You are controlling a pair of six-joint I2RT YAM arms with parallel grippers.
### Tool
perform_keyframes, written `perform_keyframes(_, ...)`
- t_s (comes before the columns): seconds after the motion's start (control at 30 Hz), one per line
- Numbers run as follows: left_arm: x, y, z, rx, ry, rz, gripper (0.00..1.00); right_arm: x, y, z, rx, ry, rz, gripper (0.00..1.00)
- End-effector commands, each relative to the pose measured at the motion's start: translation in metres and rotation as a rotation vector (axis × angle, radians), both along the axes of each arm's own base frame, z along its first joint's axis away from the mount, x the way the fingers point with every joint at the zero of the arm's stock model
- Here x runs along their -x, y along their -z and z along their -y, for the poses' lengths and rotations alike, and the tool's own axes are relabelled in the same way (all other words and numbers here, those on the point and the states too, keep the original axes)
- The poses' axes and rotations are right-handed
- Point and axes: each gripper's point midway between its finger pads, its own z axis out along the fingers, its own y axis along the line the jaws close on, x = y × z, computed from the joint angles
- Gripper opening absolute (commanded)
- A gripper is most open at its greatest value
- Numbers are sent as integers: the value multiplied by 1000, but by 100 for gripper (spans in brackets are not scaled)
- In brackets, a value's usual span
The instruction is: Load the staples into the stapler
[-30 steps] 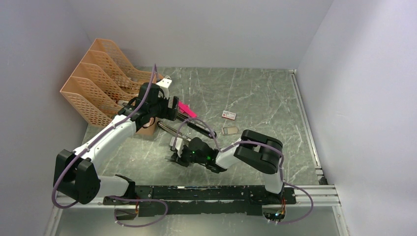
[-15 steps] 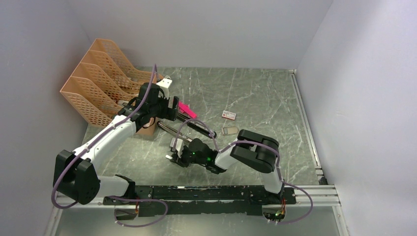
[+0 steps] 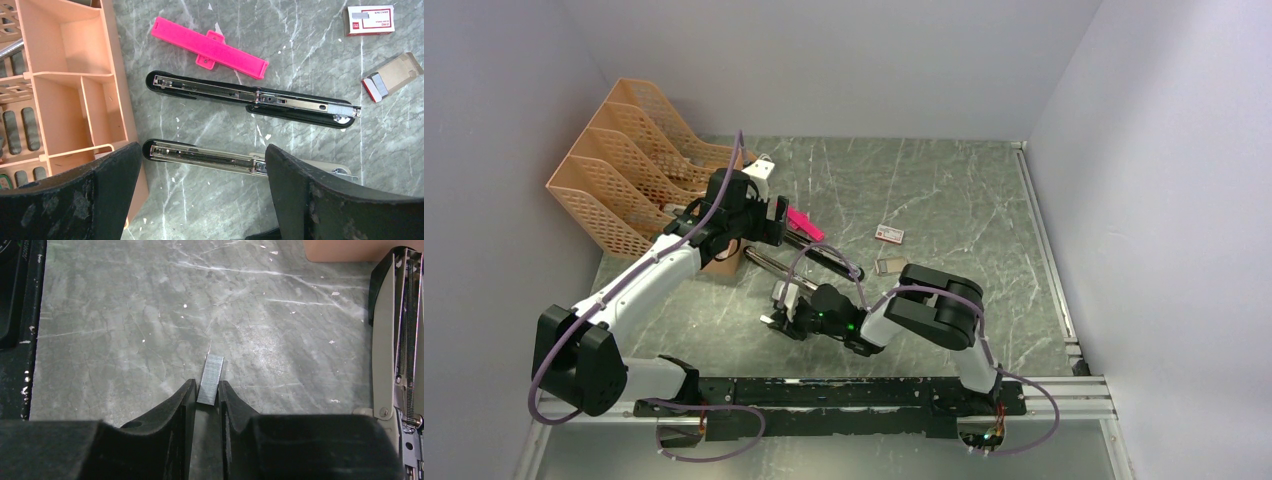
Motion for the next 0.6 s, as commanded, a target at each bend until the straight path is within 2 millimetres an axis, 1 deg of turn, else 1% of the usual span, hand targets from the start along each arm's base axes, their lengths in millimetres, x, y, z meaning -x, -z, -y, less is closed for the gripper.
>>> perform_keyframes(0.0,0,-9,3,17,10,35,97,9,44,22,131,15,-64,25)
perform_keyframes(0.2,0,-9,3,18,11,35,97,10,45,27,136,21,-72,24)
perform_keyframes(0.4,0,-10,3,18,11,35,97,12,48,31,146,21,-77,27)
perform_keyframes(0.57,0,-9,3,18,12,35,97,12,48,31,150,19,-78,26)
